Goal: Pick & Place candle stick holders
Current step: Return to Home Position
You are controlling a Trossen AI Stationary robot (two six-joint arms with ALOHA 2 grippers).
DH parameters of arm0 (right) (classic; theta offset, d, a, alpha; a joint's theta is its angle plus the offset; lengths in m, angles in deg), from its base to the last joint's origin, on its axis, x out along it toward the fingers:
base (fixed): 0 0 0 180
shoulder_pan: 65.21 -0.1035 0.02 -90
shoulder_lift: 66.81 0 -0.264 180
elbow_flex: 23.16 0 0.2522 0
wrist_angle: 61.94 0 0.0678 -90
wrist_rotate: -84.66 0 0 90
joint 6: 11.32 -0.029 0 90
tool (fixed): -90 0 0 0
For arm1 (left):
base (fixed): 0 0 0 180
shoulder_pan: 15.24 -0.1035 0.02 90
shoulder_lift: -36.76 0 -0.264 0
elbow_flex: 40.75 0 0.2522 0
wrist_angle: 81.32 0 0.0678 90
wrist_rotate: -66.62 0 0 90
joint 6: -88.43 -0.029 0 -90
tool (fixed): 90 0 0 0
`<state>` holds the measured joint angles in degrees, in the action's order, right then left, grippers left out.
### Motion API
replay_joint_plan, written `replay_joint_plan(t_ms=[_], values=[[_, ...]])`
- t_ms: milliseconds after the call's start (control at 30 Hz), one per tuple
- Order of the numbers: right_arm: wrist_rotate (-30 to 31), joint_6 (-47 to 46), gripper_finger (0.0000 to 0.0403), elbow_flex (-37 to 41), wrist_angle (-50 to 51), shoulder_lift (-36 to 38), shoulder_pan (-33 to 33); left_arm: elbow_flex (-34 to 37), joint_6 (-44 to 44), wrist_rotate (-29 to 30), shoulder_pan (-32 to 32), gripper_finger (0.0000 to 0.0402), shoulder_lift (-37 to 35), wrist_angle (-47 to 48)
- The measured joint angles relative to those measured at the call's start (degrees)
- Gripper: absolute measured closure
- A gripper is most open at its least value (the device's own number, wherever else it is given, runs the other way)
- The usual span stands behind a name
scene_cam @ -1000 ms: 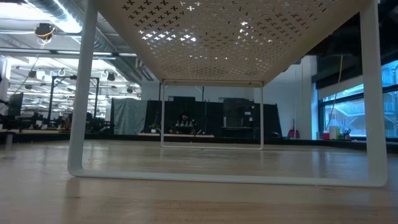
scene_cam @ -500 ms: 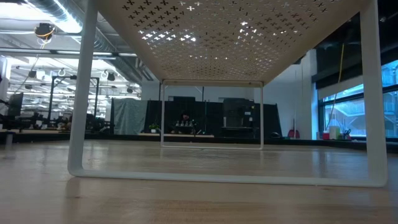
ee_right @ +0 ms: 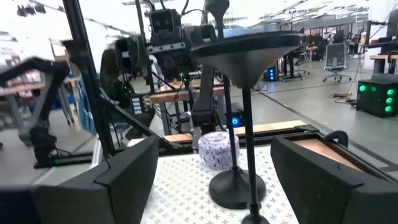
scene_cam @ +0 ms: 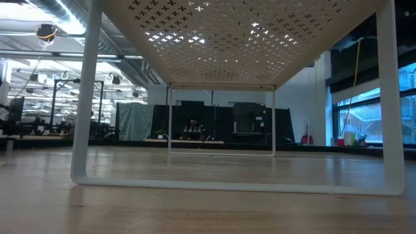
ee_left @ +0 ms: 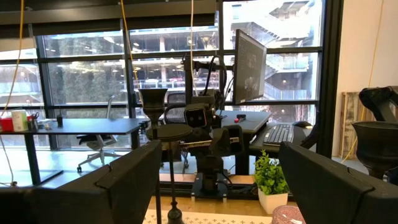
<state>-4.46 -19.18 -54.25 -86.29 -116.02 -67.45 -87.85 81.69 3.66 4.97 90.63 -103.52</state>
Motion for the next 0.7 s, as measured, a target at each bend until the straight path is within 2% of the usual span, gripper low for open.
replay_joint_plan(t_ms=[333, 700], values=[[-0.31, -0.85, 0.0090, 0.00, -1.49, 0.00, 0.00, 0.00, 0.00, 0.02, 0.00, 0.0080, 0.00, 0.00], [-8.13, -1.62, 0.0090, 0.00, -1.35, 0.21, 1.05, 0.00, -0.51, 0.04, 0.00, 0.0080, 0.00, 0.18]])
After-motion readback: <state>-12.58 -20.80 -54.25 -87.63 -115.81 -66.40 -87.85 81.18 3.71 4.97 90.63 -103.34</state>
